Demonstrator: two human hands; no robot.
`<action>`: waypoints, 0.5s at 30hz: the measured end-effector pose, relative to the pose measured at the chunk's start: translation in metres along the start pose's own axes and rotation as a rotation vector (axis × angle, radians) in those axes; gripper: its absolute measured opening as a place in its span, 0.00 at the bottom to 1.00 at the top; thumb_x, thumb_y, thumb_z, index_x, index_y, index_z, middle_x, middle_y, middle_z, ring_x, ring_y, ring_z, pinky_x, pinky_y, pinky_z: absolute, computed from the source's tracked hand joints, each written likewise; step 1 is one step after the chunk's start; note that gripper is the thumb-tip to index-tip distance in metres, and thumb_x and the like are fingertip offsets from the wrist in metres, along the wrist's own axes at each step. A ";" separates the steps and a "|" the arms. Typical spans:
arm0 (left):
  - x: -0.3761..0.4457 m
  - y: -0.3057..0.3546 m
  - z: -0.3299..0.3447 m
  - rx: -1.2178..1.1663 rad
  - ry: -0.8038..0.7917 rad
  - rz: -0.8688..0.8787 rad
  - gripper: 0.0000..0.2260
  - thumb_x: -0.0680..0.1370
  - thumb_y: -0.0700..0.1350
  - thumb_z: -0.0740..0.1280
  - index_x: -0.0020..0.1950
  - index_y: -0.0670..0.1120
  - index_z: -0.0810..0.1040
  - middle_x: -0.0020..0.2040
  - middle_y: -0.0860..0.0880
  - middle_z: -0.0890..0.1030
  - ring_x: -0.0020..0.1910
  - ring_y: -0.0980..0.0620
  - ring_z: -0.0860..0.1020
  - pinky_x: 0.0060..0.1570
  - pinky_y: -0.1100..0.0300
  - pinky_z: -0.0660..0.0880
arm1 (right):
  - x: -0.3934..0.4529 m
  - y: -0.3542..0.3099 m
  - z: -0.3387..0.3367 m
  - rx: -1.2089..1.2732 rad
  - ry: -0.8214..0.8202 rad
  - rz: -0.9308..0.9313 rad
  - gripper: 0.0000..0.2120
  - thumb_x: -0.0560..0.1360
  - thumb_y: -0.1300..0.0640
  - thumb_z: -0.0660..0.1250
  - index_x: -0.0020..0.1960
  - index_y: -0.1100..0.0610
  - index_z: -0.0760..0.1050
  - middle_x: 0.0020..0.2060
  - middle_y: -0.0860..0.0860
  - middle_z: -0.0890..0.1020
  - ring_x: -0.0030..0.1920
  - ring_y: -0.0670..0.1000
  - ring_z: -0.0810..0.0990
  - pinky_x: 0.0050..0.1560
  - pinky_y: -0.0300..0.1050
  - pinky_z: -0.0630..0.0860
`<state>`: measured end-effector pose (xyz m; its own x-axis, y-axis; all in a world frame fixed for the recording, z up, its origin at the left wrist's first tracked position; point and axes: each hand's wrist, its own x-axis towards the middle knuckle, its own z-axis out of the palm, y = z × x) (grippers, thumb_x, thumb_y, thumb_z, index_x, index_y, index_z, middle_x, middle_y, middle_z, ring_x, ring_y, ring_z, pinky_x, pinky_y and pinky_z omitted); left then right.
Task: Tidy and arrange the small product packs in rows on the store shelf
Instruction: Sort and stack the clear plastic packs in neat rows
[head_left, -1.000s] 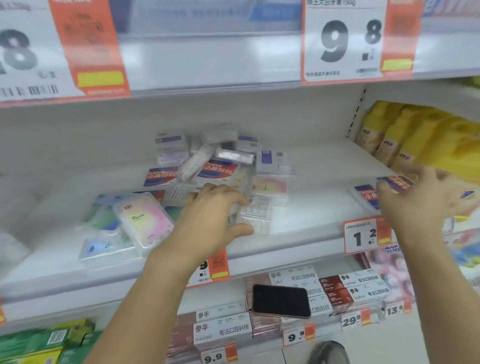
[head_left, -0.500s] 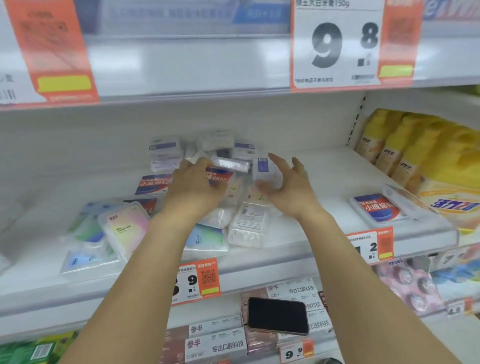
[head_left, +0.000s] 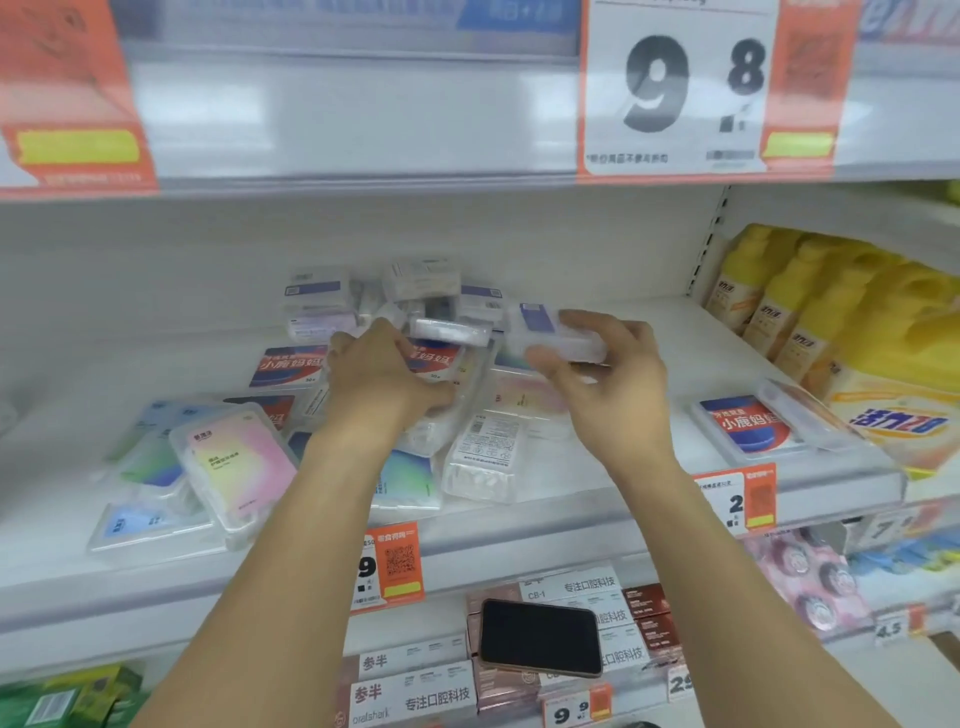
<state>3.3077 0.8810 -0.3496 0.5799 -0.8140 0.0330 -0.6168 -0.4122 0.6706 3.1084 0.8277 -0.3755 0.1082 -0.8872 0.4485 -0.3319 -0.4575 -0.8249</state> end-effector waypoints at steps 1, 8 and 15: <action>-0.003 0.001 0.000 -0.008 0.002 -0.013 0.27 0.63 0.52 0.78 0.57 0.49 0.73 0.61 0.43 0.69 0.64 0.42 0.68 0.61 0.52 0.70 | -0.002 -0.005 -0.004 0.061 0.036 0.040 0.18 0.71 0.38 0.73 0.58 0.42 0.78 0.55 0.45 0.78 0.51 0.47 0.82 0.52 0.40 0.80; -0.032 0.006 -0.014 -0.157 0.167 0.142 0.25 0.61 0.48 0.78 0.56 0.53 0.75 0.55 0.52 0.66 0.54 0.53 0.72 0.44 0.73 0.69 | -0.017 -0.019 -0.020 0.201 0.032 0.198 0.30 0.79 0.37 0.58 0.40 0.64 0.77 0.25 0.58 0.81 0.24 0.54 0.79 0.30 0.48 0.78; -0.071 0.029 -0.012 -0.311 0.254 0.576 0.22 0.62 0.51 0.80 0.53 0.52 0.78 0.56 0.52 0.72 0.51 0.71 0.72 0.49 0.78 0.69 | -0.018 -0.027 -0.044 0.286 0.070 0.291 0.15 0.82 0.44 0.61 0.54 0.55 0.75 0.33 0.54 0.86 0.29 0.57 0.84 0.31 0.50 0.82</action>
<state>3.2547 0.9317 -0.3236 0.3365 -0.7308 0.5939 -0.7042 0.2233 0.6739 3.0739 0.8585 -0.3462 -0.0189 -0.9803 0.1966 -0.0646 -0.1950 -0.9787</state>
